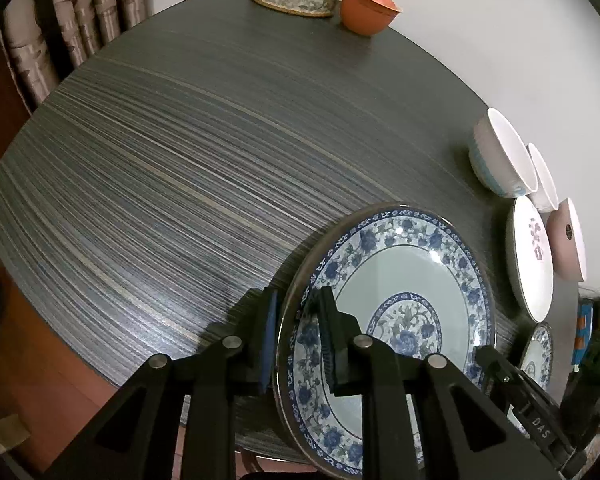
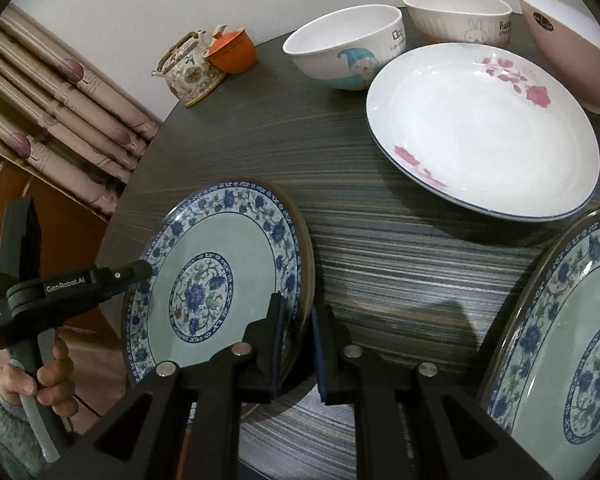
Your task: Organize plates and bowls
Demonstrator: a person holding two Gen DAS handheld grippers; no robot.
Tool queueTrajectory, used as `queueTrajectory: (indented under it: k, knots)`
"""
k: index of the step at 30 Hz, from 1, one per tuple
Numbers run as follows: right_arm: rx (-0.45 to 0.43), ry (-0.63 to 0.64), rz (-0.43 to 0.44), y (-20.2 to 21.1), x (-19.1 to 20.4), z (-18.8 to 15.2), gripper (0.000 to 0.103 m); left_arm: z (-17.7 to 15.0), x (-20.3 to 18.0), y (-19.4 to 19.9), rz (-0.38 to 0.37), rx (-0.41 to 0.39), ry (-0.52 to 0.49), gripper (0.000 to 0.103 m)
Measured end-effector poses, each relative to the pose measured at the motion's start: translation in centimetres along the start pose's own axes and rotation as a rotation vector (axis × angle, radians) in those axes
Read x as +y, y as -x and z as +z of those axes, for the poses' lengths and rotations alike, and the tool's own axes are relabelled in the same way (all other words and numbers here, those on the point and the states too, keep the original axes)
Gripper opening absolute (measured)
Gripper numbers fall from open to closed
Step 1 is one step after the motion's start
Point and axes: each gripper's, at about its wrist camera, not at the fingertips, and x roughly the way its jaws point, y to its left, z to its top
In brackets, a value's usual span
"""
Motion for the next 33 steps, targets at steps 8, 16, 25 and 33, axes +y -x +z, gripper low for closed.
queueTrajectory:
  k: [8, 16, 25, 33]
  knots:
    - [0.003, 0.003, -0.007, -0.4, 0.4, 0.1, 0.016, -0.1, -0.7, -0.8, 0.018, 0.003, -0.015, 0.021]
    - [0.02, 0.009, -0.036, -0.3, 0.5, 0.1, 0.023, -0.3, -1.8, 0.0, 0.012, -0.062, -0.041, 0.042]
    - [0.0, 0.005, -0.036, 1.0, 0.0, 0.3, 0.031, -0.4, -3.3, 2.5, 0.051, -0.253, -0.1, 0.058]
    - [-0.047, 0.074, -0.001, 4.2, 0.5, -0.1, 0.031, -2.0, -5.8, 5.3, 0.068, -0.444, -0.203, 0.068]
